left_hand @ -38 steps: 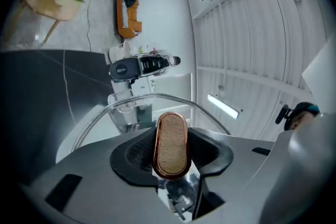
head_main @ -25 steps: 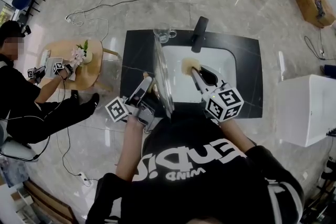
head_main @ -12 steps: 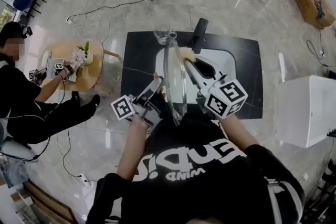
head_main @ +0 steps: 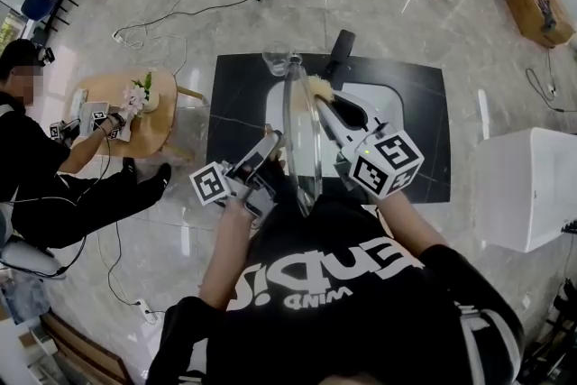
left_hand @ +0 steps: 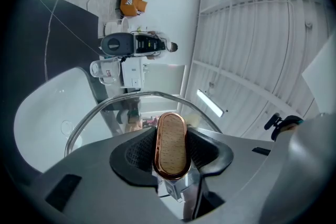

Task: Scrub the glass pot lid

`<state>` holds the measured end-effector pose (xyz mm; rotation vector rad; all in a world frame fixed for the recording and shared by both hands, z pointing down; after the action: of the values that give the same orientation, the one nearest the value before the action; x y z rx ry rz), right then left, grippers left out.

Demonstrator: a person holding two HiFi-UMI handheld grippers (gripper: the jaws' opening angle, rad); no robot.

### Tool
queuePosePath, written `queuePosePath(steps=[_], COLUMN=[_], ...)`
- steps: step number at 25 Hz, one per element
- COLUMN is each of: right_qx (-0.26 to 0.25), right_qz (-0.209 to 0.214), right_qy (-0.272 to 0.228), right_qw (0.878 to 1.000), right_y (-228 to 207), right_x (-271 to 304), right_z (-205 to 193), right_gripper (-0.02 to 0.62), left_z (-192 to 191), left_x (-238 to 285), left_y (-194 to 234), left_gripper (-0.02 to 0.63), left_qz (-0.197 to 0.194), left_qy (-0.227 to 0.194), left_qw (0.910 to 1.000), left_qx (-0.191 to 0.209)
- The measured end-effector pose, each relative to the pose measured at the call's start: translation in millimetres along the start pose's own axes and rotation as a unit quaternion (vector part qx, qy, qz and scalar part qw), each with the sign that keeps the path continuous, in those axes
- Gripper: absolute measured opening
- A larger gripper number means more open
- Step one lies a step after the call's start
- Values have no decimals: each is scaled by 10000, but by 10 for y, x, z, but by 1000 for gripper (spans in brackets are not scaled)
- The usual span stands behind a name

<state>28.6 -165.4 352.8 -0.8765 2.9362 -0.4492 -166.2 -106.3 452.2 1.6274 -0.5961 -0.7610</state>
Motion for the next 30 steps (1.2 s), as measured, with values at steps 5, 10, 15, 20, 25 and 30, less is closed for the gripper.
queuePosePath(steps=[5,10,15,20,25,30], right_qx=[-39,-119,-168,-214,-220,-177], right_qz=[27,-35,-120,-197,-238,-196], right_qy=[79,166,287,425,701,1044], right_qw=[10000,9998,9994,9987,9970,9942], right_y=[-24,-82,-193,-294,-353,-386], right_x=[93,203,280,377,425,447], right_z=[-12,-70,-147,-244,-417,-645], right_gripper=[58,58,58,58,58,58], left_z=[-10,-5,-16,-14,-14,6], left_x=[27,47,76,83,78,85], left_y=[-60,-117,-143,-146,-174,-203], left_gripper=[178,178,178,178,178,178], left_qz=[-173,-369,-526,-636,-683,-735], left_qy=[24,78,128,123,96,49], left_qw=[9998,9992,9984,9976,9973,9969], left_qx=[-77,-98,-170,-251,-244,-258])
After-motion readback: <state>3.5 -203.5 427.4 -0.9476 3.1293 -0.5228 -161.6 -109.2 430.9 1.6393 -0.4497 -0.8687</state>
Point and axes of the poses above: the fingertips, and each gripper's own axes: x forward along the fingers, y to its left, z out of its top, the point moved 8 cm from there along -x, backward along the fingers, and after that the axes turned 7 degrees about z, right-handed, at the moved point
